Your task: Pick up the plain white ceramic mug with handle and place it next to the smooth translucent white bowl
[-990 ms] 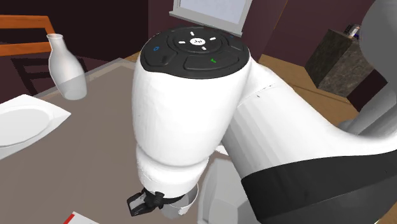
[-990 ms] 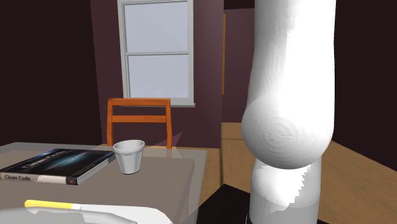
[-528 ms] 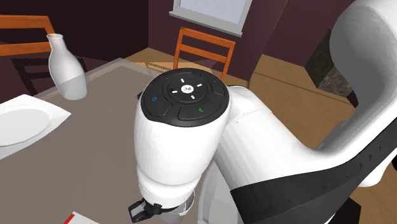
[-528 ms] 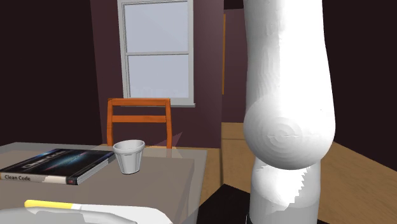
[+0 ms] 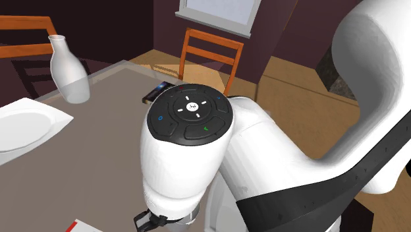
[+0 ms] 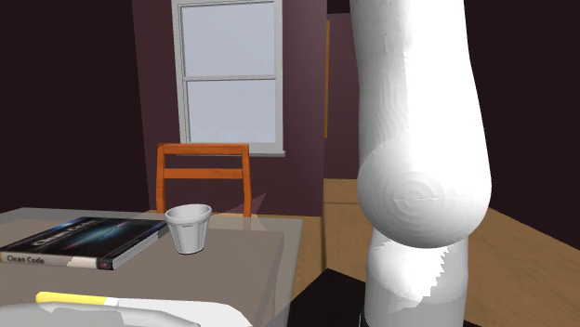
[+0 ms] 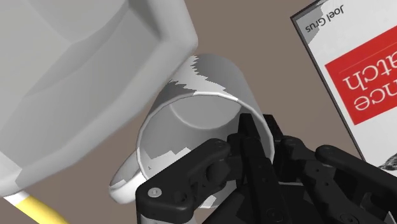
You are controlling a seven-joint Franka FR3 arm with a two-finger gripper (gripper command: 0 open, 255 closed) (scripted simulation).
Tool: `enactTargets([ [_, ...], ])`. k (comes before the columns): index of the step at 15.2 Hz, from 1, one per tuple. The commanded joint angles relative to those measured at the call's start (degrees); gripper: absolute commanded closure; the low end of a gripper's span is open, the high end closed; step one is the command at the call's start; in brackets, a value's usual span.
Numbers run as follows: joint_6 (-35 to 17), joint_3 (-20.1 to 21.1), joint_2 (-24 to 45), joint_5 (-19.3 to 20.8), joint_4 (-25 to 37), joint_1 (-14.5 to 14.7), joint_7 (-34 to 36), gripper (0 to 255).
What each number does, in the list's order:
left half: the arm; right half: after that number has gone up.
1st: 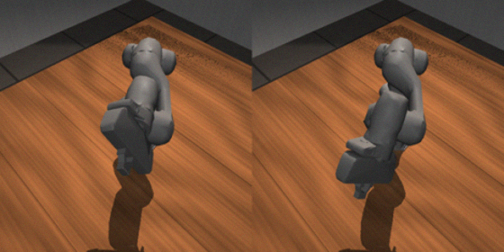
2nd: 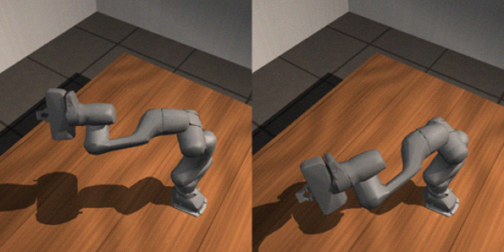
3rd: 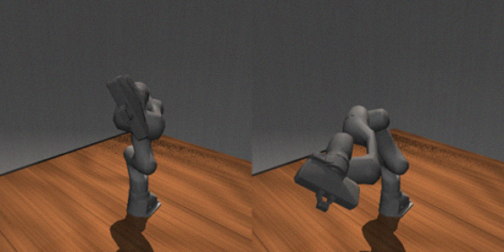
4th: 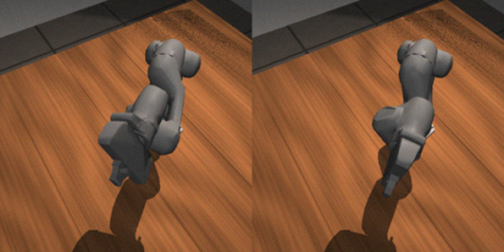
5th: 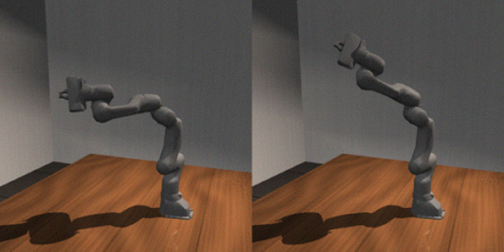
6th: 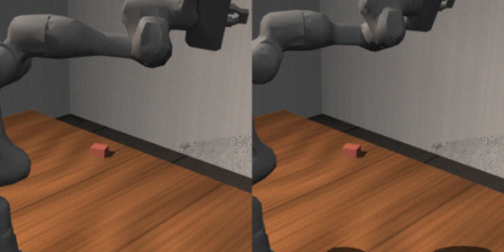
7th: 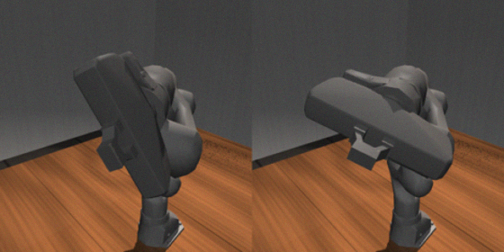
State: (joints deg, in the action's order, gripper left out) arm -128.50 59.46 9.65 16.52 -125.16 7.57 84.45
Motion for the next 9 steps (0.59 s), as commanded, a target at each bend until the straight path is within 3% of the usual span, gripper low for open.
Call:
enactTargets([
  [1,-0.01,0.00,0.00,0.01,0.00,0.00,0.01,255],
  [2,-0.01,0.00,0.00,0.01,0.00,0.00,0.01,0],
  [7,-0.01,0.00,0.00,0.01,0.00,0.00,0.01,0],
  [9,2.93,1.75,-3.72,-4.50,1.42,-1.67,-3.11,0],
])
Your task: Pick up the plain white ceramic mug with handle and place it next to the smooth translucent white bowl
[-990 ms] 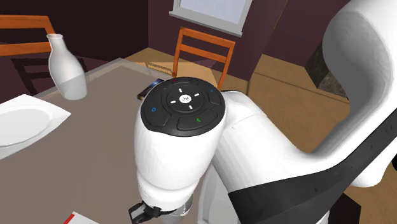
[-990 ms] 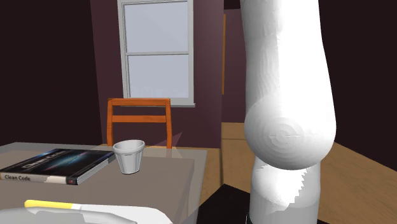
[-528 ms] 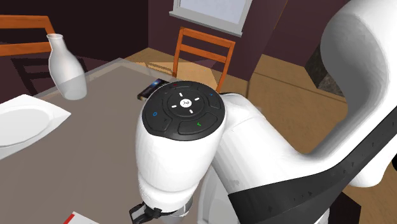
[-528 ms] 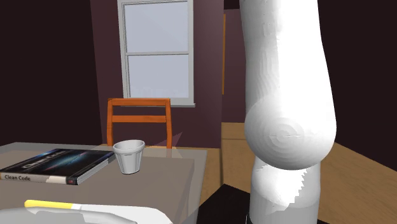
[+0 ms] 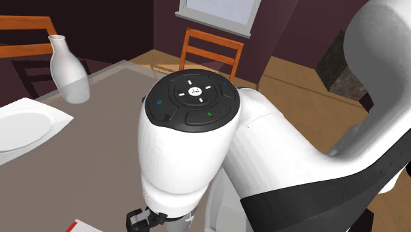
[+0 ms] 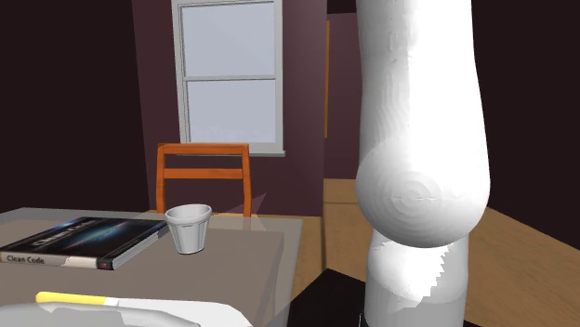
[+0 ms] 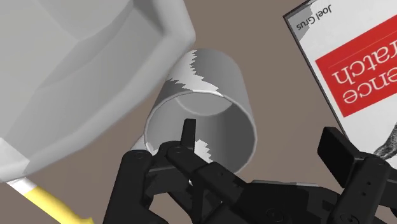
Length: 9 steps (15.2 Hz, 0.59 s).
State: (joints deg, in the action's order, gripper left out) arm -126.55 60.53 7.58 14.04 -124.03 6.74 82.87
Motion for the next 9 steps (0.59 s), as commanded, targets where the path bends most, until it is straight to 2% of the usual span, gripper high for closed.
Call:
enactTargets([
  [1,2.55,1.27,-3.48,-4.17,1.14,-1.50,-3.03,0],
  [2,3.83,1.56,-4.88,-5.78,1.88,-1.89,-4.17,0],
  [9,3.83,1.38,-4.90,-5.80,1.88,-1.71,-4.19,0],
])
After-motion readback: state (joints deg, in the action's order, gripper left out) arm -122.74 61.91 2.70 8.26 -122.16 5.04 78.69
